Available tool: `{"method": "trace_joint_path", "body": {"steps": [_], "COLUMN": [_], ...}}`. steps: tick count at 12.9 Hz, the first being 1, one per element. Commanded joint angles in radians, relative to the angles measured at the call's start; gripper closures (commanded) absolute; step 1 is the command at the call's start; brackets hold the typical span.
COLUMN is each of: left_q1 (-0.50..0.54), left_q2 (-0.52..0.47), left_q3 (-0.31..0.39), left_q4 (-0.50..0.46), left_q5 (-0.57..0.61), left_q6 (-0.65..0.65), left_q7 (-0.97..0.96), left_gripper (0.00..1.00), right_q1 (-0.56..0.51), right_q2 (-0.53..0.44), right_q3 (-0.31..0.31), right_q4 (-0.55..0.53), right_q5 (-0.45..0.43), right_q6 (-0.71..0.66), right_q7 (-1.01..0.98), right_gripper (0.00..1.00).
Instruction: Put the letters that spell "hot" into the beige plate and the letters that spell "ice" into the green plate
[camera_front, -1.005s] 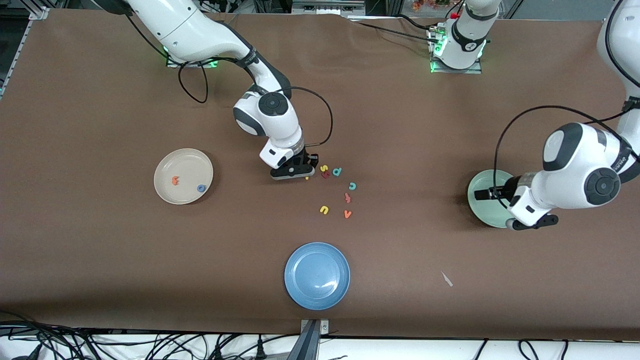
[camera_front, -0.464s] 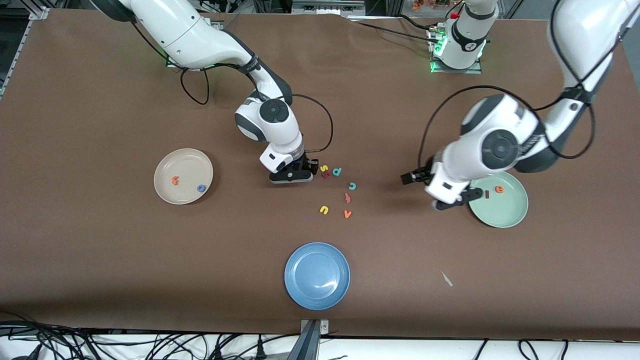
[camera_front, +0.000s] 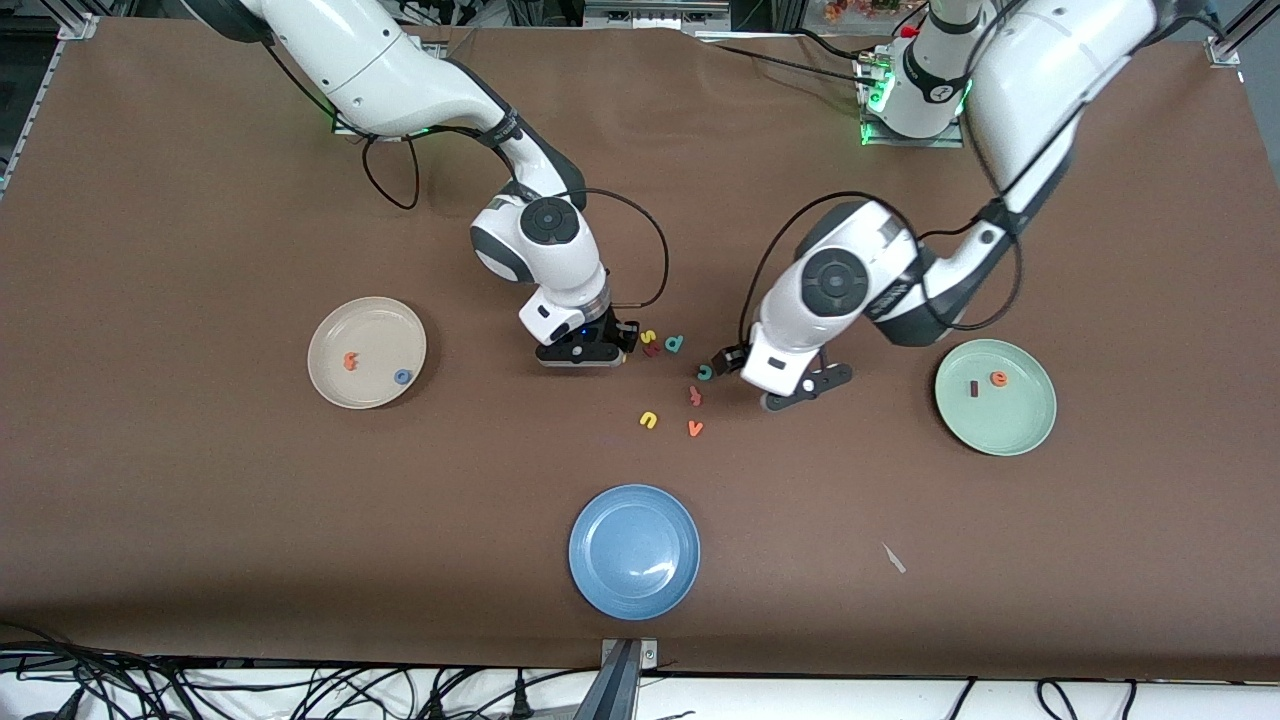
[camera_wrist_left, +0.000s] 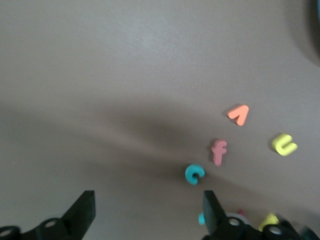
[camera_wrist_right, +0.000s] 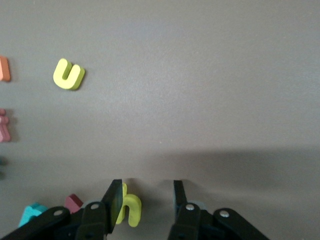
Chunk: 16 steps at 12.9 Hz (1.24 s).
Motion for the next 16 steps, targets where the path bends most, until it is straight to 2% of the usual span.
{"method": "trace_joint_path", "body": {"steps": [1, 3, 11, 16], "left_q1": [-0.125, -0.131, -0.199, -0.214], "left_q2": [0.022, 0.043, 0.089, 0.097], "left_q3": [0.109, 0.111, 0.175, 0.175], "left_q4": [0.01, 0.011, 0.013, 0.013], "left_q5": [-0.011, -0.009, -0.014, -0.014], "left_q6": [0.078, 0.111, 0.195, 0.195], "left_q7": [-0.047, -0.064, -0.066, -0.078], "left_gripper": [0.11, 0.27, 0.39, 0.39], "right_q1": [0.029, 0.055, 0.07, 0.07], "right_q2": [-0.015, -0.002, 0.035, 0.055], "right_q3": [-0.011, -0.013, -0.023, -0.025], "right_q4": [0.024, 0.041, 0.041, 0.03], "right_q5": [0.045, 0.058, 0.032, -0.019], "right_q6": [-0.02, -0.02, -0.017, -0.007], "right_q7": [0.061, 0.094, 0.104, 0.106], "right_gripper": [0.51, 0.51, 0.5, 0.53]}}
